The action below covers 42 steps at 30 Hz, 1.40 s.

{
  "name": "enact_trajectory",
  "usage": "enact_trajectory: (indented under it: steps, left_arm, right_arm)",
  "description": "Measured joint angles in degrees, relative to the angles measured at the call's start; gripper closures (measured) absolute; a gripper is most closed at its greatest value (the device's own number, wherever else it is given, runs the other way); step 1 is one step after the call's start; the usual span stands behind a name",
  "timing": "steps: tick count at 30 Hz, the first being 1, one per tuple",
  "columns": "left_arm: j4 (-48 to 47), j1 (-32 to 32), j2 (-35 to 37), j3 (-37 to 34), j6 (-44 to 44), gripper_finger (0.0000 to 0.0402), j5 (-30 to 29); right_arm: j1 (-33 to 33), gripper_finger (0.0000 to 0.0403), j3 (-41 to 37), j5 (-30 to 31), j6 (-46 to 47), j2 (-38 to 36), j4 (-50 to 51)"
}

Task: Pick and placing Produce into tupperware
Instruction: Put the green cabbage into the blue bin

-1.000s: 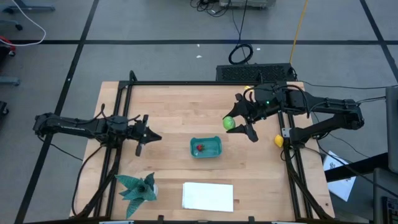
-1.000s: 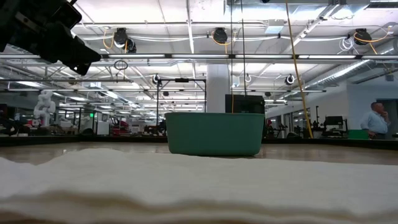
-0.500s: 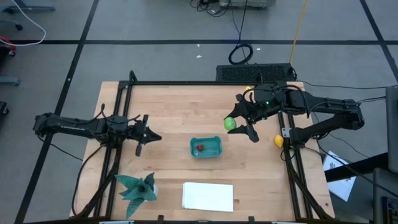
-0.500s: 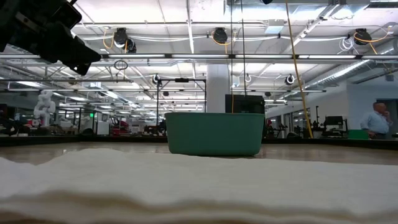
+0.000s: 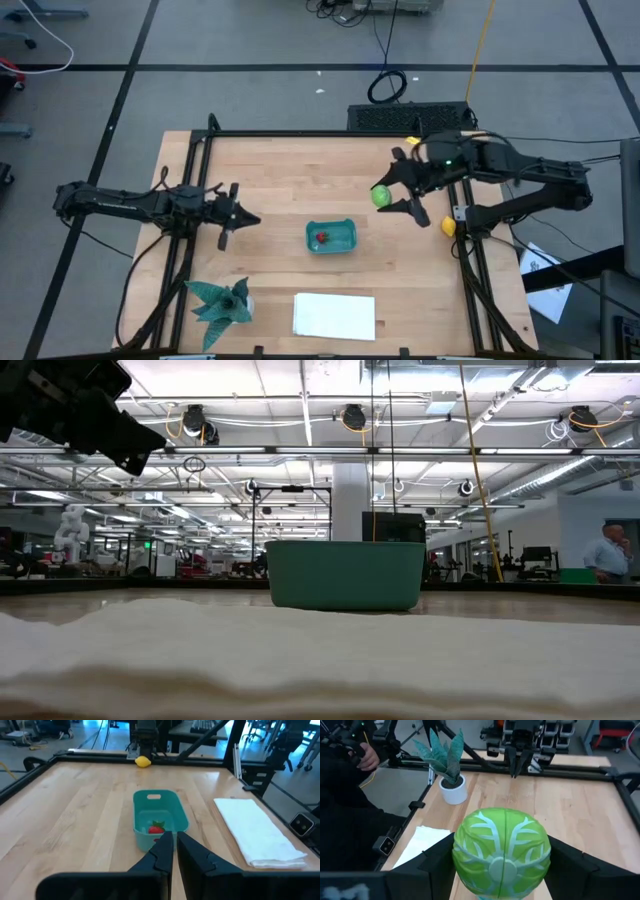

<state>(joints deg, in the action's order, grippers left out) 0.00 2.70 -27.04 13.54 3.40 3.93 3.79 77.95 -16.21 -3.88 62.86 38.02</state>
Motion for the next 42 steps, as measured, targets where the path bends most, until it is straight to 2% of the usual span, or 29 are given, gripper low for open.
enact_trajectory:
  steps: [8,15,30,42]
  left_arm:
    - [3.19,0.02,0.01,0.02,-0.79,0.0376,-0.01]
    - [3.25,0.02,0.01,0.02,-2.02,0.0376,-0.01]
    - [3.24,0.02,0.01,0.02,-3.10,0.0376,-0.01]
    - [3.25,0.02,0.00,0.02,-3.10,0.0376,-0.01]
  right_arm:
    - [-0.04,0.0167,-0.08,6.65,-0.40,-6.59,2.53]
    - [-0.02,0.0167,-4.48,10.99,-0.08,-10.44,1.23]
    - [-0.02,0.0167,-24.85,11.48,2.78,-21.55,-13.70]
    - [-0.02,0.0167,-32.83,11.50,4.75,-27.18,-20.83]
